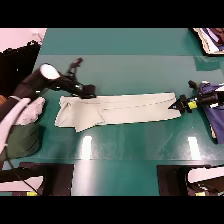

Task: Fold the shirts.

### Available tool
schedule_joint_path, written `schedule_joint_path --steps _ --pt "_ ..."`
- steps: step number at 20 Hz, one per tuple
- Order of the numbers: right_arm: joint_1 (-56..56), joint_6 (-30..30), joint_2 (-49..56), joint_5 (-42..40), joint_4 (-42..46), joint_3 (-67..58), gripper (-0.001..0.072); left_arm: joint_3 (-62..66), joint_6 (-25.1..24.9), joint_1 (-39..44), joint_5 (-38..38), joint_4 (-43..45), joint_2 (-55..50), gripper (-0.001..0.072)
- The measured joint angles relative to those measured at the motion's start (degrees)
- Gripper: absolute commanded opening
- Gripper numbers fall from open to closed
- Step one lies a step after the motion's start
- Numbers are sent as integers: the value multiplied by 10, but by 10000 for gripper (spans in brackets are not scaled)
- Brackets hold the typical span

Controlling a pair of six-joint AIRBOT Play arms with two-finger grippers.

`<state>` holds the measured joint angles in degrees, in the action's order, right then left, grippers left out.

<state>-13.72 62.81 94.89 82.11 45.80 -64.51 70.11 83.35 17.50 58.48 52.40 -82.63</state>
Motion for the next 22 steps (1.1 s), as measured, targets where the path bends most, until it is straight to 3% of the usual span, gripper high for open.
schedule_joint_path --steps 9,22 --pt "45 48 -170 32 -84 -66 17 144 31 159 -17 -12 -191 30" --pt "259 109 -202 21 -98 -231 17 176 52 177 -47 -23 -231 30"
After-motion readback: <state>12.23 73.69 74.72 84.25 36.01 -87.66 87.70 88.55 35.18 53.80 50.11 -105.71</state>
